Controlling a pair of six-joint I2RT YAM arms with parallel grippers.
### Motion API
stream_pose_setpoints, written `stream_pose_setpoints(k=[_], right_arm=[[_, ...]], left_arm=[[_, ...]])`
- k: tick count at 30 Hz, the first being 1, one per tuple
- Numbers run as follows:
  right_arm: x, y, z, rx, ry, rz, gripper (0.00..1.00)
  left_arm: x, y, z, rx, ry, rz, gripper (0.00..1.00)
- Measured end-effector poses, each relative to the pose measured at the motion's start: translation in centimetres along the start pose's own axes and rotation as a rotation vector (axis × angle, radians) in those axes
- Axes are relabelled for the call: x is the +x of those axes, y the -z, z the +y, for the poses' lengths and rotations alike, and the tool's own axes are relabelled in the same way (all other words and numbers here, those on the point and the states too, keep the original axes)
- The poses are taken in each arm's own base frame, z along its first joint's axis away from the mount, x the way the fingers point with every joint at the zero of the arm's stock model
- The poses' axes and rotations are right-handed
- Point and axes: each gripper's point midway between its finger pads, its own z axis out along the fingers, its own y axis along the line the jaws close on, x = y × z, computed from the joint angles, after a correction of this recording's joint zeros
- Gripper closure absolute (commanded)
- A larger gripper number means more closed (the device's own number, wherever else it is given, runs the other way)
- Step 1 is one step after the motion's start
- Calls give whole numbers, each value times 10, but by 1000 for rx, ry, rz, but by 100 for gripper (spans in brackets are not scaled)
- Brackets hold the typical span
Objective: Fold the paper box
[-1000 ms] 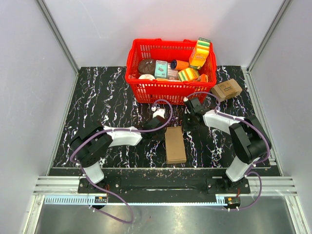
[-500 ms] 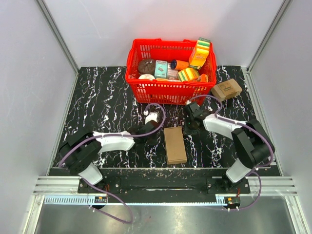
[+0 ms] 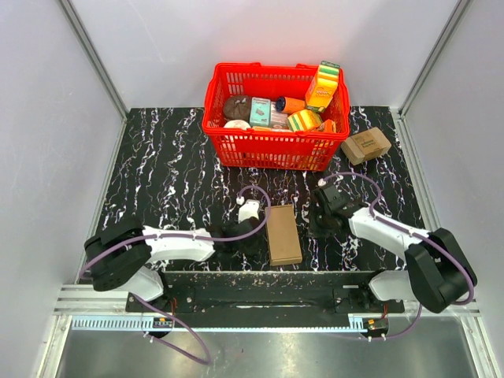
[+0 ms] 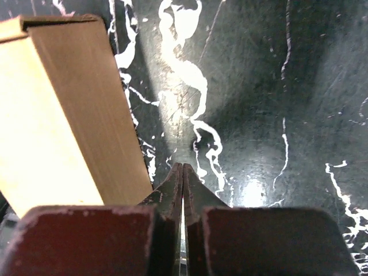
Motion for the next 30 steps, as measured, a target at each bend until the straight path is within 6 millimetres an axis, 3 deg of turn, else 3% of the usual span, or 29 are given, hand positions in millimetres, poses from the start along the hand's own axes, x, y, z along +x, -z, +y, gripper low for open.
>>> stream_pose_setpoints(k=[2,14,23,30], right_arm=[[4,4,4,-30,-3,8,100],[24,-3,32,-148,40,94,100],[28,-9,30,-138,35,109,96],[26,0,19,-68,-10,66,95]], left_arm=[[7,-3,-4,-2,-5,16,100],[4,-17,-33,29,18,2,100],[1,-20,-35,5,3,-2,100],[6,-15,-30,19,42,-15,92]])
